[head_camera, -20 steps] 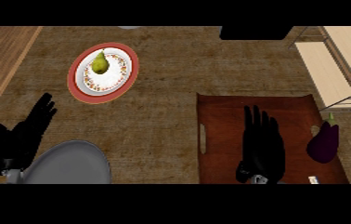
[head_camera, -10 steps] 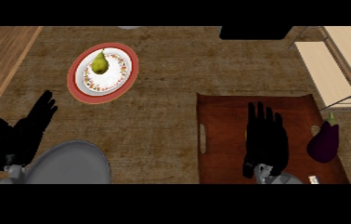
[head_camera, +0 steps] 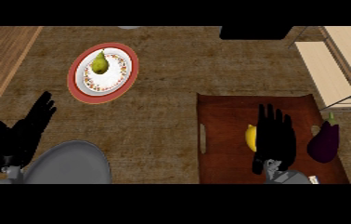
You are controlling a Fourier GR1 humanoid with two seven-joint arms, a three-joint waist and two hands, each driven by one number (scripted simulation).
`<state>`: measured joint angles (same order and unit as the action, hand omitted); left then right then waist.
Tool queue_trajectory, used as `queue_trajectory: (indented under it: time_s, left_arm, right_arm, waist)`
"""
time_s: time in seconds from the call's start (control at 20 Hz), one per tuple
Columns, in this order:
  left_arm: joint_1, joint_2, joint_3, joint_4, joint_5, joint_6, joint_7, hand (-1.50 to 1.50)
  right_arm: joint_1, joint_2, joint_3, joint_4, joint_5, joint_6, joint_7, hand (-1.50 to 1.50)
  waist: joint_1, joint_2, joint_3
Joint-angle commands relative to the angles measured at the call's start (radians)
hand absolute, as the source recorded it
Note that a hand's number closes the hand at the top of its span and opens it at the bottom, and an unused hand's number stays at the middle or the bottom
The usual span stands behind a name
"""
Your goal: Pick the lemon from the tray and place it in the tiered shelf
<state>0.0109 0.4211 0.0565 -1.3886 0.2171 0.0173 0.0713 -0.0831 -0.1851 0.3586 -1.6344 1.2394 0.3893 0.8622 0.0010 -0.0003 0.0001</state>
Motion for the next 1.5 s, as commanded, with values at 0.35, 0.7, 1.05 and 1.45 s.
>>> queue_trajectory:
  time_s: [0.35, 0.7, 1.05, 1.45]
  left_arm:
    - [0.031, -0.061, 0.065, -0.022, -0.067, -0.053, -0.003, 0.0]
    - [0.043, -0.04, 0.118, -0.006, -0.05, -0.114, -0.022, 0.0]
    - [0.019, -0.105, 0.099, 0.003, -0.098, -0.06, -0.007, 0.0]
    - [-0.025, -0.137, 0.076, -0.012, -0.144, -0.047, 0.026, 0.0]
  right_arm:
    - [-0.044, 0.015, -0.097, 0.149, 0.029, -0.083, -0.117, -1.5]
    - [-0.029, 0.061, -0.108, 0.286, 0.041, -0.212, -0.154, 1.5]
    - [0.011, -0.025, -0.088, 0.246, 0.072, -0.2, -0.247, 1.5]
    - [-0.048, -0.005, -0.061, 0.09, 0.132, -0.161, -0.211, 1.5]
  waist:
    - [0.001, 0.0, 0.0]
    - [0.002, 0.0, 0.0]
    - [-0.002, 0.0, 0.0]
    - [-0.002, -0.001, 0.0]
